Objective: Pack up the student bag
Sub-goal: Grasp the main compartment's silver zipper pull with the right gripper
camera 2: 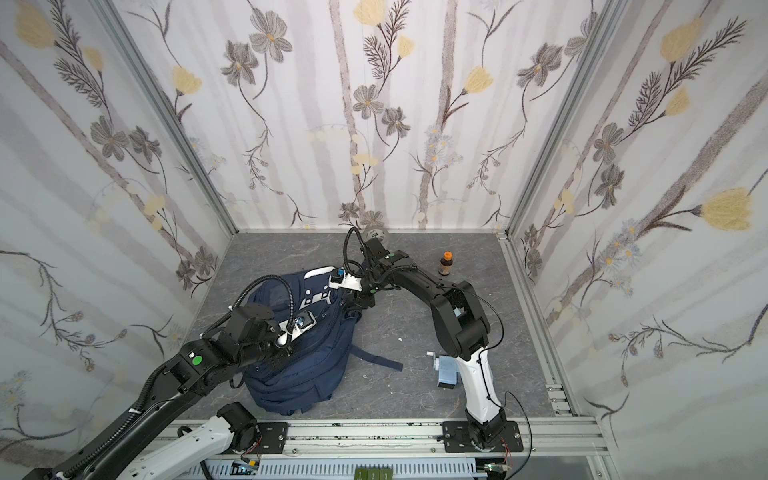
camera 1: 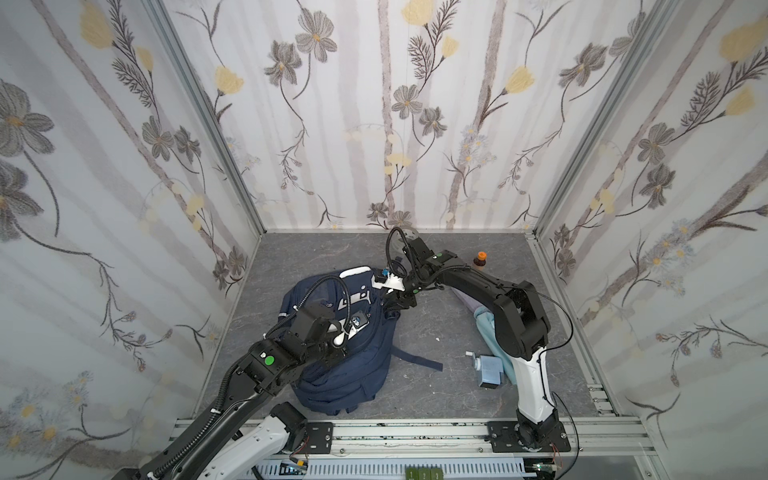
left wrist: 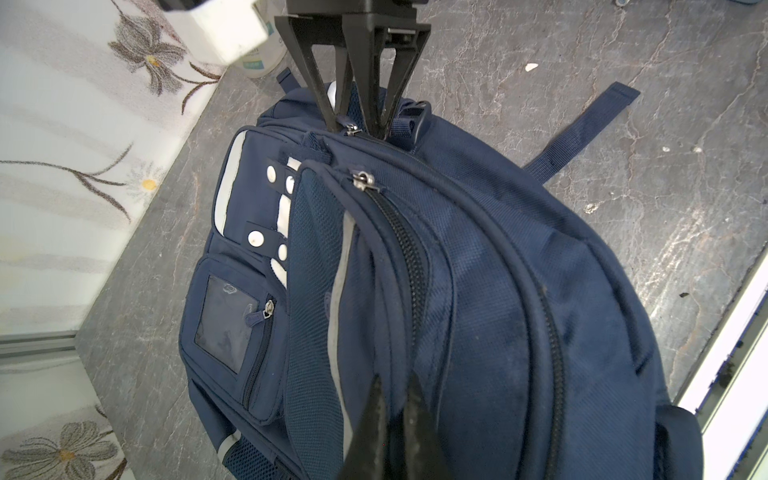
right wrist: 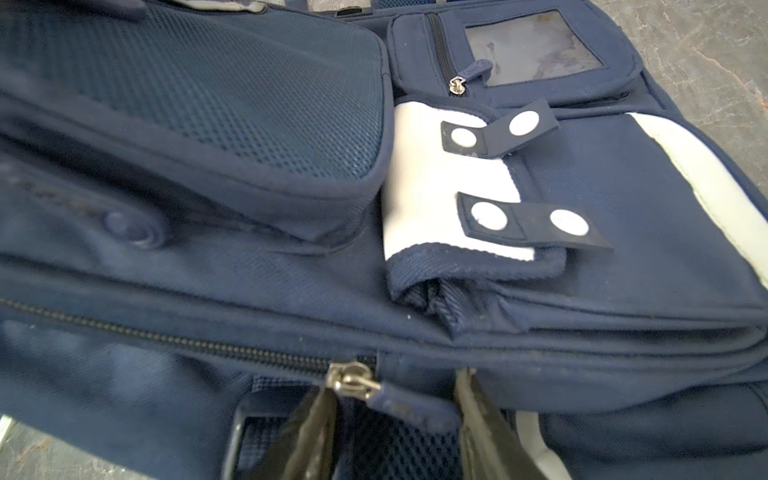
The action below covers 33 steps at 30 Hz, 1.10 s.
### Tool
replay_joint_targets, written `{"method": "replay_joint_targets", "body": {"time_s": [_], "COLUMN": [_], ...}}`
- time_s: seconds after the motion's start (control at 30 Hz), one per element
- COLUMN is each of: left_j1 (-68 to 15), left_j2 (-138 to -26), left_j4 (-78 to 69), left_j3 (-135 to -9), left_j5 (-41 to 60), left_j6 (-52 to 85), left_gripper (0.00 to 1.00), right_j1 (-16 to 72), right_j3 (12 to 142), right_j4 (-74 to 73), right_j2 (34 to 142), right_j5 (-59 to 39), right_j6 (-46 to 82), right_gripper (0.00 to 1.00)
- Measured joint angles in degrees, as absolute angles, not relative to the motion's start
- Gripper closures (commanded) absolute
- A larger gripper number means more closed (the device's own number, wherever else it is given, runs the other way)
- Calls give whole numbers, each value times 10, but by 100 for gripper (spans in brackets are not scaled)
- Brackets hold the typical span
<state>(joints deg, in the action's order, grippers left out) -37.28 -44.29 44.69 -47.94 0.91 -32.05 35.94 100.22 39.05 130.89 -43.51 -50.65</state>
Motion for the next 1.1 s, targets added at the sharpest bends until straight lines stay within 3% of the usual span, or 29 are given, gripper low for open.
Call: {"method": "replay_joint_targets", "body": {"time_s": [0.2, 0.57, 1.1], "left_j1": [-366, -361, -359], "left_j2": [-436, -424, -590], "left_j4": [454, 459, 448], "left_j3": [-475, -470, -571], "left_j5": [50, 58, 34], "left_j6": [-350, -370, -186], "left_gripper": [100, 100, 100], "right_j1": [361, 362, 374], "right_j3": [1003, 1003, 975], "right_j4": [419, 430, 413], "right_j2": [1309, 1295, 1249], "right_j5": [-442, -446, -360], "right_j6": [-511, -485, -213], "right_gripper": [95, 100, 100]}}
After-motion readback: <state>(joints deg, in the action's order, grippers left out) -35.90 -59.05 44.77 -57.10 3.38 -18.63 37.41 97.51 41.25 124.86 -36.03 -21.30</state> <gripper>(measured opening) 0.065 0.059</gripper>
